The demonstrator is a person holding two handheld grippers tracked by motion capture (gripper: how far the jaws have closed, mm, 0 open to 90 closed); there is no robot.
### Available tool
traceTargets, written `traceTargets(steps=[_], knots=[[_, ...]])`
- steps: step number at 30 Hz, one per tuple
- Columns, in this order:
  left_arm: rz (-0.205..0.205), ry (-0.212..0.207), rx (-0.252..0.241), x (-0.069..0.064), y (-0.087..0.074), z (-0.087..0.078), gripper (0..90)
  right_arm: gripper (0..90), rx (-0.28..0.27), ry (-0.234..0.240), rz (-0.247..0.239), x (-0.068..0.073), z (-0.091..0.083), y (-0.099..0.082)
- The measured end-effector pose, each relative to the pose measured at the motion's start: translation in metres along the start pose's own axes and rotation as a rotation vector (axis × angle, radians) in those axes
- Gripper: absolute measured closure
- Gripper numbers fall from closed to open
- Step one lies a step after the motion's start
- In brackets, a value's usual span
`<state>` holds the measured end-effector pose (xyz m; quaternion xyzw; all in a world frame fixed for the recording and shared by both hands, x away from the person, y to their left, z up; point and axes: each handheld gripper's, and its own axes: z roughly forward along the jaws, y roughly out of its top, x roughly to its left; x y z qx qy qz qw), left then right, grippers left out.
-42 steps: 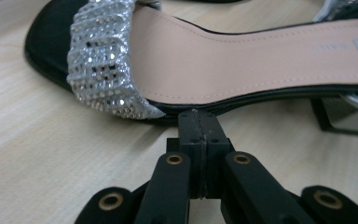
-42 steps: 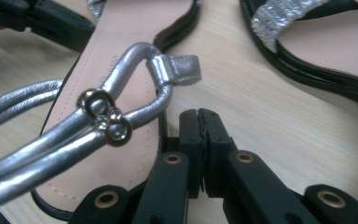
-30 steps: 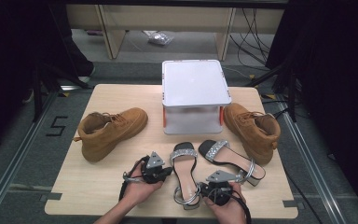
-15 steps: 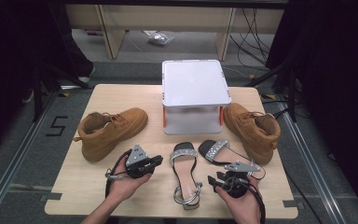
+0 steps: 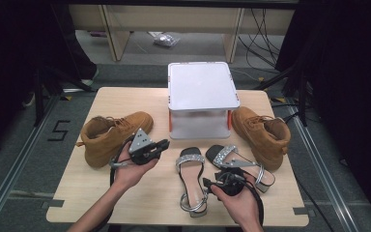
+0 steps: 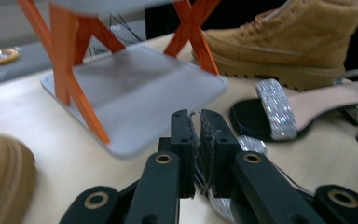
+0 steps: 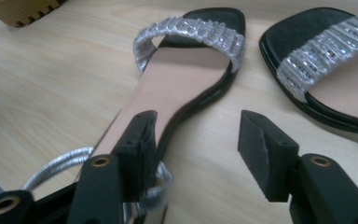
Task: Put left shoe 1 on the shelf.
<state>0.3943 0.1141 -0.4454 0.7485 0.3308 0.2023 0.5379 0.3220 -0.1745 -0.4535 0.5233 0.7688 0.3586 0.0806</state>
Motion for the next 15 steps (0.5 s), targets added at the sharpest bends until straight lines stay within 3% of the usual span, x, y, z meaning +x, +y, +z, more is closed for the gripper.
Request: traceTargets(steps=[5,6,9,13,15], knots=[[0.049,0.016,-0.055,0.009,0.035,0.016,79.3,41.3,0.057,-0.019,0.037,0.009,0.007,0.01],[0.056,0.022,-0.056,0.01,0.041,0.019,79.4,40.5,0.058,-0.015,0.023,0.01,0.009,0.011],[0.065,0.025,-0.08,0.013,0.056,0.029,79.7,38.3,0.07,-0.024,0.025,0.016,0.014,0.014],[0.07,0.034,-0.099,0.014,0.069,0.037,78.5,36.7,0.082,-0.003,0.055,0.024,0.017,0.016],[0.095,0.039,-0.114,0.015,0.078,0.045,76.8,34.2,0.101,-0.016,0.047,0.029,0.024,0.02]])
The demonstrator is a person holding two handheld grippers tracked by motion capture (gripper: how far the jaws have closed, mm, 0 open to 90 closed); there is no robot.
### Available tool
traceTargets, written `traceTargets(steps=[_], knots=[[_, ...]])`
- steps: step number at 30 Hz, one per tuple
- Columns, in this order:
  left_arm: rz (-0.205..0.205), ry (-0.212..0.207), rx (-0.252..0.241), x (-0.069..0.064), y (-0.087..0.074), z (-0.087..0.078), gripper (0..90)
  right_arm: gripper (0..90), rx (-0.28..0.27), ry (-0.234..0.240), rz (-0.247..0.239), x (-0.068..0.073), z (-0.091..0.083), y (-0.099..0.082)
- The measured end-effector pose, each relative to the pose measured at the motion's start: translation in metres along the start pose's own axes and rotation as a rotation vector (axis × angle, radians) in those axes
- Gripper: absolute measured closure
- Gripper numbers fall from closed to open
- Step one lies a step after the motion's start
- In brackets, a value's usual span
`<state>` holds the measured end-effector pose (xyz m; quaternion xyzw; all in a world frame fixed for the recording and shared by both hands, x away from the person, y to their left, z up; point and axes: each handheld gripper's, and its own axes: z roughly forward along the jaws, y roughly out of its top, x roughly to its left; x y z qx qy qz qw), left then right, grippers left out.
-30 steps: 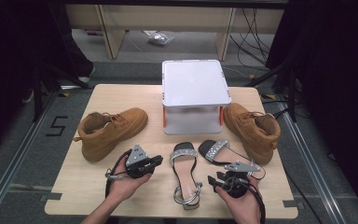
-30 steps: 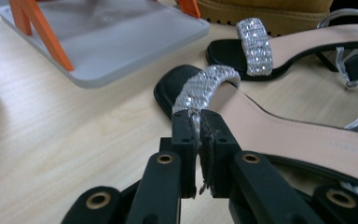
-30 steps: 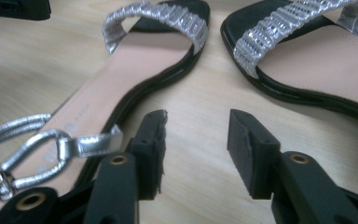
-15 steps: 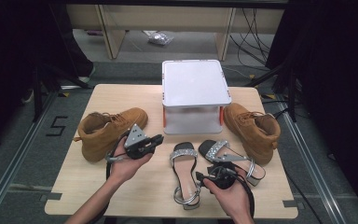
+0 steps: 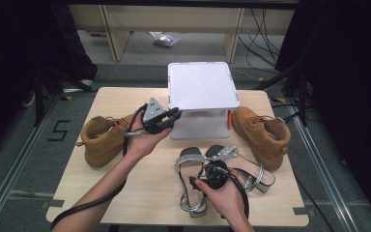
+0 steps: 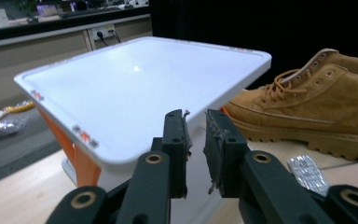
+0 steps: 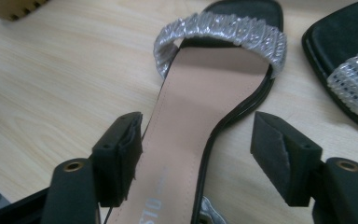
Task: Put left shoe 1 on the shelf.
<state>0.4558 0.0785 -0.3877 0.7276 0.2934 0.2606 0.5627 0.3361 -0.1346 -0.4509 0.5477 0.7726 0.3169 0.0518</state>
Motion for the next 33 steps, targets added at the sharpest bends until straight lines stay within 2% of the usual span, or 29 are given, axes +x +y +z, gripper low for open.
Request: traceTargets(steps=[1,2,6,8,10,11,13,15,16,18,19,20,22,25,26,30,33], knots=[[0.005,0.007,-0.004,0.001,0.002,0.003,75.6,34.1,0.002,-0.009,-0.021,0.0,0.003,0.001],[0.011,0.013,-0.005,0.002,0.003,0.007,73.1,33.4,0.005,-0.009,-0.011,0.002,0.005,0.002],[0.02,0.039,-0.007,0.007,0.003,0.016,64.1,32.4,0.02,-0.015,-0.025,0.006,0.014,0.003],[0.02,0.056,0.004,0.009,0.001,0.022,61.1,32.0,0.052,-0.021,-0.046,0.007,0.02,0.003],[0.003,0.062,0.017,0.011,-0.002,0.028,56.7,31.5,0.083,-0.037,-0.043,0.009,0.025,0.002],[0.01,0.068,0.02,0.011,-0.003,0.029,56.2,30.1,0.087,-0.046,-0.039,0.01,0.028,0.002],[0.006,0.071,0.025,0.012,-0.004,0.033,56.1,30.1,0.086,-0.047,-0.018,0.012,0.029,0.002],[0.003,0.074,0.029,0.014,-0.004,0.035,55.7,29.9,0.095,-0.054,-0.028,0.011,0.028,0.004],[-0.003,0.069,0.03,0.014,-0.004,0.036,54.5,29.7,0.12,-0.059,-0.019,0.013,0.027,0.004],[-0.012,0.064,0.02,0.012,-0.003,0.038,54.6,29.7,0.132,-0.062,0.005,0.016,0.028,0.006],[-0.012,0.064,0.02,0.012,-0.003,0.038,55.1,30.1,0.148,-0.056,-0.012,0.016,0.029,0.007],[-0.012,0.061,0.022,0.011,-0.003,0.039,55.1,30.1,0.148,-0.056,-0.012,0.016,0.029,0.007],[-0.013,0.056,0.035,0.011,-0.002,0.04,55.2,30.0,0.197,-0.047,0.005,0.02,0.031,0.008],[-0.017,0.05,0.044,0.011,-0.002,0.041,55.0,29.2,0.206,-0.058,0.011,0.021,0.034,0.007],[-0.017,0.045,0.05,0.01,-0.001,0.041,56.6,29.7,0.207,-0.065,-0.022,0.019,0.037,0.005],[-0.035,0.042,0.062,0.01,0.002,0.041,60.0,30.9,0.235,-0.065,-0.028,0.019,0.041,0.005],[-0.031,0.04,0.076,0.01,0.003,0.04,64.1,33.3,0.246,-0.056,-0.05,0.015,0.039,0.007]])
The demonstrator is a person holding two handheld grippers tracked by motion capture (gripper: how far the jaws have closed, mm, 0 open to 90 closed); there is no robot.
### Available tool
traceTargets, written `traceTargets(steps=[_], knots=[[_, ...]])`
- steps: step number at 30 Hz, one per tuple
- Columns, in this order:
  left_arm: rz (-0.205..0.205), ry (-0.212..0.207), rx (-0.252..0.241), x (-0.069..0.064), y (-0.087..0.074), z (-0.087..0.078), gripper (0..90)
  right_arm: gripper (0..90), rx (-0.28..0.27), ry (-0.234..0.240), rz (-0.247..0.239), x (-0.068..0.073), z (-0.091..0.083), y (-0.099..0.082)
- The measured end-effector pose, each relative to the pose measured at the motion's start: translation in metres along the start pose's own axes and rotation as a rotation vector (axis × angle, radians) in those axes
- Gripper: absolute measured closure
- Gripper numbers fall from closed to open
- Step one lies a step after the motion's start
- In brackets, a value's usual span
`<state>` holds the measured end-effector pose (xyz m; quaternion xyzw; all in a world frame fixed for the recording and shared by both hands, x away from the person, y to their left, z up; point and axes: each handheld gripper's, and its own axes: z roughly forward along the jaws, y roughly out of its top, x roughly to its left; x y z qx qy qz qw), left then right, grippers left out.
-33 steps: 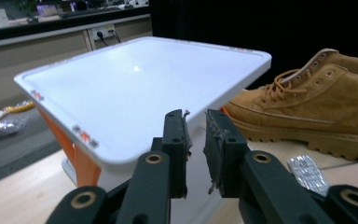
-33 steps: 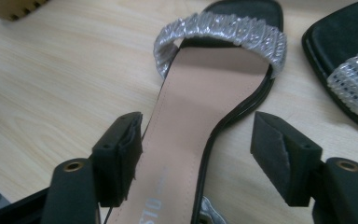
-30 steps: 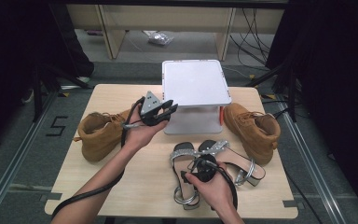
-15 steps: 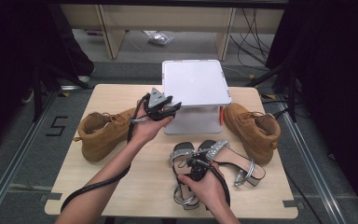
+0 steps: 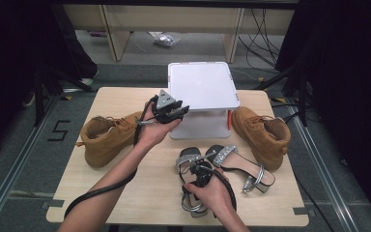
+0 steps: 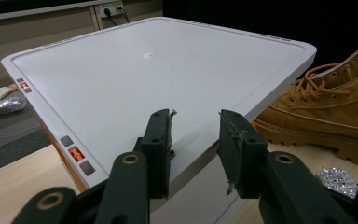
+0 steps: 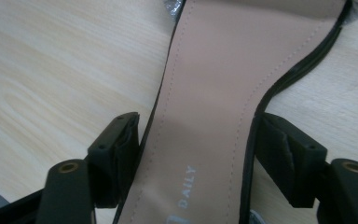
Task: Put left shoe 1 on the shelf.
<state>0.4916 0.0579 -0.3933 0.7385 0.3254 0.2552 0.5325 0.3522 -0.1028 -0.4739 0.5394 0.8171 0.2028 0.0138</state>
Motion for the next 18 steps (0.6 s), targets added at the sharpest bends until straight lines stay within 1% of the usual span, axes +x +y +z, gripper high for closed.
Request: traceTargets(steps=[1,2,3,4,6,7,8,9,10,11,12,13,14,15,16,17,18], knots=[[0.0,0.0,0.0,0.0,0.0,0.0,64.8,33.3,0.0,0.0,0.0,0.0,0.0,0.0],[-0.018,-0.007,0.005,0.0,0.001,0.0,65.7,36.1,0.012,-0.005,-0.029,-0.003,-0.003,-0.001],[-0.024,-0.01,0.007,0.001,0.001,-0.001,66.2,37.1,0.022,-0.008,-0.04,-0.004,-0.005,-0.001],[-0.032,-0.015,0.009,0.001,0.002,-0.001,67.9,38.3,0.032,-0.009,-0.034,-0.005,-0.007,-0.001],[-0.047,-0.019,0.012,0.001,0.002,-0.001,69.1,39.7,0.051,-0.008,-0.04,-0.008,-0.01,-0.001],[-0.047,-0.019,0.012,0.001,0.002,-0.001,69.6,39.7,0.051,-0.008,-0.04,-0.008,-0.01,-0.001],[-0.072,-0.025,0.011,0.001,0.003,-0.001,70.4,39.9,0.097,0.001,0.025,-0.004,-0.014,-0.001],[-0.086,-0.027,0.013,0.001,0.004,-0.001,72.8,39.8,0.096,0.001,0.019,-0.004,-0.014,-0.001],[-0.099,-0.025,0.006,0.001,0.005,-0.002,76.0,39.8,0.095,0.019,0.018,-0.004,-0.012,-0.001],[-0.099,-0.025,0.006,0.001,0.005,-0.002,81.6,39.8,0.095,0.019,0.018,-0.004,-0.012,-0.001],[-0.093,-0.008,0.013,0.001,0.006,-0.002,82.9,39.6,0.1,0.02,0.023,-0.002,-0.012,-0.002],[-0.093,-0.008,0.013,0.001,0.006,-0.002,85.2,39.6,0.099,0.021,0.023,-0.002,-0.011,-0.002],[-0.086,0.02,0.009,0.002,0.006,-0.002,87.2,39.5,0.096,0.023,0.022,-0.002,-0.011,-0.002],[-0.086,0.02,0.009,0.002,0.006,-0.002,88.8,39.5,0.096,0.023,0.022,-0.002,-0.011,-0.002],[-0.093,0.038,0.022,0.003,0.007,0.0,89.4,39.7,0.096,0.023,0.021,-0.003,-0.011,-0.002],[-0.093,0.038,0.022,0.003,0.007,0.0,89.5,39.7,0.097,0.008,0.026,-0.002,-0.012,-0.002],[-0.081,0.051,0.027,0.004,0.006,0.002,89.6,39.7,0.096,0.007,0.025,-0.002,-0.012,-0.002]])
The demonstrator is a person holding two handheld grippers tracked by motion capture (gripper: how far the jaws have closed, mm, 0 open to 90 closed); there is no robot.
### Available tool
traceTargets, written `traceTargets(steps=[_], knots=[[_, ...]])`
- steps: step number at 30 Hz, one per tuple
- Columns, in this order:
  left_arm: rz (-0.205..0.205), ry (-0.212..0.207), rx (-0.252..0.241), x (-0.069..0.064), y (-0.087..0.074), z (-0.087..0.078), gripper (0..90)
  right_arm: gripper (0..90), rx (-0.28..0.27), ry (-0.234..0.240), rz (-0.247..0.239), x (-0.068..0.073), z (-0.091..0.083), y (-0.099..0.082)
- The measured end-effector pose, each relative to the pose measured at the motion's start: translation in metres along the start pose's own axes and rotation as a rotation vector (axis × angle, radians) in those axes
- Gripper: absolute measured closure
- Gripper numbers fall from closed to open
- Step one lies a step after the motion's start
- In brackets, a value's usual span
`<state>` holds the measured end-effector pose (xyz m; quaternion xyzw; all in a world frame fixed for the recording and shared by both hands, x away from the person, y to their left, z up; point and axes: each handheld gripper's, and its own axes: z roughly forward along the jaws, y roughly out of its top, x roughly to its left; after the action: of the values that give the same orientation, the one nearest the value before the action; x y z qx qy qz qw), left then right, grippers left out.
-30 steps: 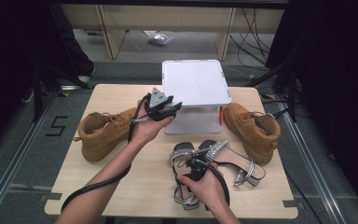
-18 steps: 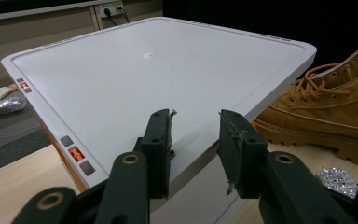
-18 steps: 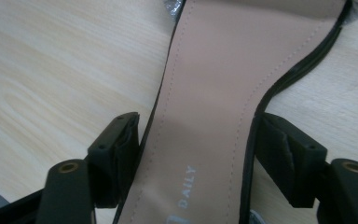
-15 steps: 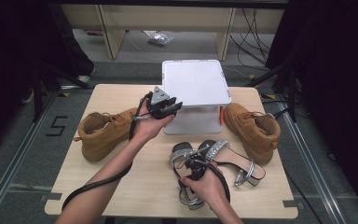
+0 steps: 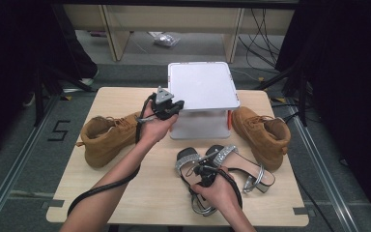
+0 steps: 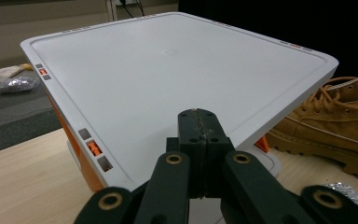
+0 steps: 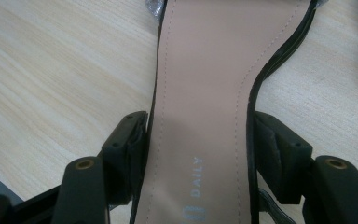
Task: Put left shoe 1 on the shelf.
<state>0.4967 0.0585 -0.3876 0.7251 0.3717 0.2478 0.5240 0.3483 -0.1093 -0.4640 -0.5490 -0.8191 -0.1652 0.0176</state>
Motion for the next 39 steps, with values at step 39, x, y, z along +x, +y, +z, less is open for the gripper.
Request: traceTargets(steps=[39], knots=[[-0.017,-0.001,0.029,0.008,0.002,0.002,89.8,42.7,-0.237,-0.05,0.059,-0.018,0.006,0.084]])
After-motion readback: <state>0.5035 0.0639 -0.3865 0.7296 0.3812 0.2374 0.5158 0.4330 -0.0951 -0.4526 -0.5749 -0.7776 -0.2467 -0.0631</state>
